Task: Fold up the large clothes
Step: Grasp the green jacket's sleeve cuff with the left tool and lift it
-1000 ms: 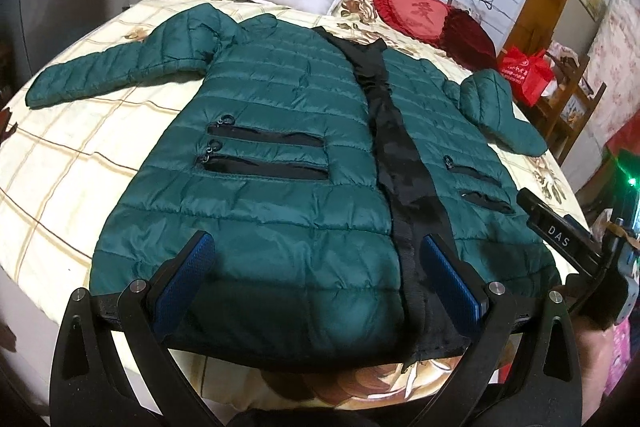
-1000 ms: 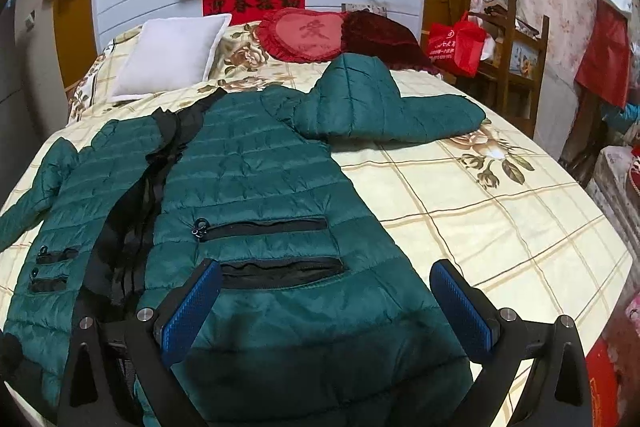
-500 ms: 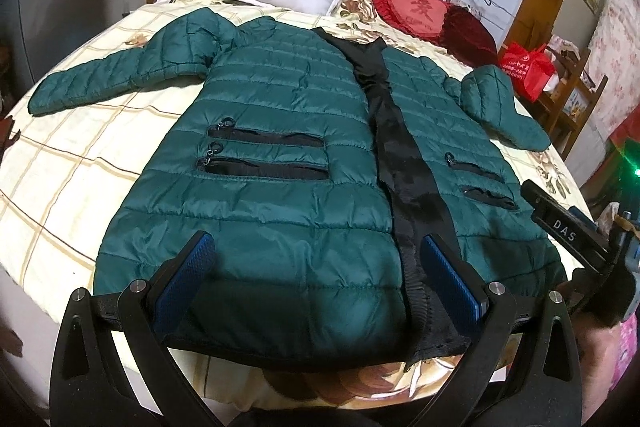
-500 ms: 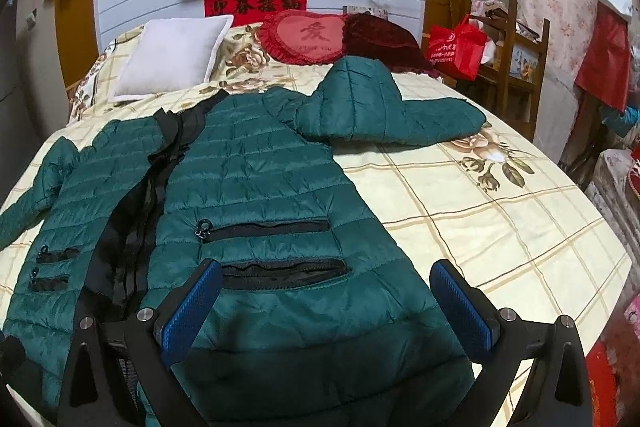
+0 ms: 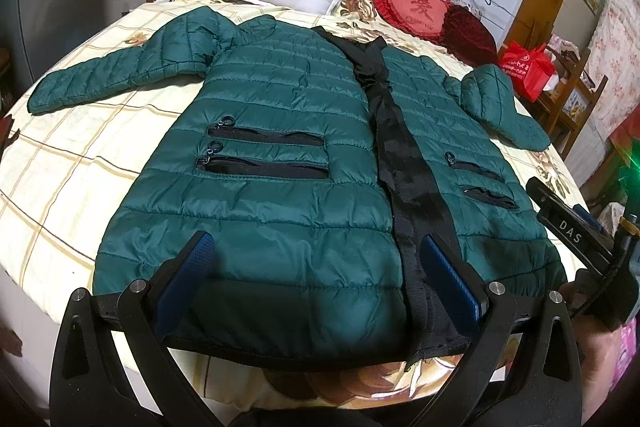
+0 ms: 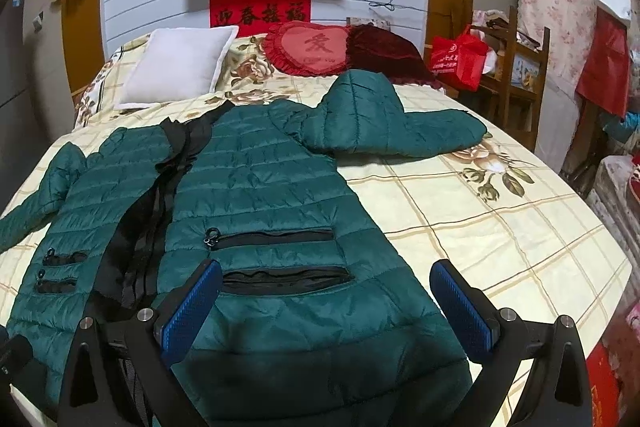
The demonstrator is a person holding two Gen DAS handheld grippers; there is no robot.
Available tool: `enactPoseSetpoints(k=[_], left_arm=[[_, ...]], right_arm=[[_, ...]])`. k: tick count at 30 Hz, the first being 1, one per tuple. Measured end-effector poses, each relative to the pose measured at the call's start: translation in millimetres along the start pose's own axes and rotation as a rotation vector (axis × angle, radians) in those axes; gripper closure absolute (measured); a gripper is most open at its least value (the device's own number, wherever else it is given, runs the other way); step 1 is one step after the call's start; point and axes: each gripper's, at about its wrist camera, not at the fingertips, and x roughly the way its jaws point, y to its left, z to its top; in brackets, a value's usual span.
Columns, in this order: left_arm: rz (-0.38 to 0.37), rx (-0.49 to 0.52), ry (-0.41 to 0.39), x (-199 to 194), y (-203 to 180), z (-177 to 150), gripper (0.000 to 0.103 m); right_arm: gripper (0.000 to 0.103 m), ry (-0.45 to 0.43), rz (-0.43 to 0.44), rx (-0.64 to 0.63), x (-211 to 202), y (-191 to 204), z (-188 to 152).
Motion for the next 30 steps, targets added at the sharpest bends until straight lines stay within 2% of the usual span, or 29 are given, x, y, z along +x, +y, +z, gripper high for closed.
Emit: enactPoseSetpoints(k=[4,6,7,10,13,19,26,27,30], left_arm=[[-0.017,-0.017,0.003,0,3,1,0.0],[-0.092,-0.057,0.0,2,16,8,0.0],[-0.104,-0.066,-0.016,2,23,15,0.0],[-0.002,-0.05,-0.095,-2,46,37,0.0],[0.026,-0.058,-0.149,-1,85,63,0.0],[0.131,-0.232,-0.089,19,209,101,0.0],[0.29,-0.469,-0.037,36,362,116,0.0],[0.291,-0.505,-0.031,37,378,116,0.0],[0.217,-0.594,0.015,53,417,112,0.001]], right_arm=[[0.0,-0.004,-0.002,0.001,-2,0,-1],[0.0,-0.002,-0.001,-0.002,-2,2,0],[0.0,-0.004,0.002,-0.004,-3,3,-1],[0.0,-0.008,0.012,-0.026,-4,8,-1],[0.0,-0.008,0.019,-0.046,-4,12,-1],[0.0,-0.005,0.023,-0.025,-3,6,-1],[0.0,0.009,0.021,-0.032,0,9,-2],[0.0,0.012,0.022,-0.034,1,9,-3],[0.0,0.016,0.024,-0.043,2,13,-3]])
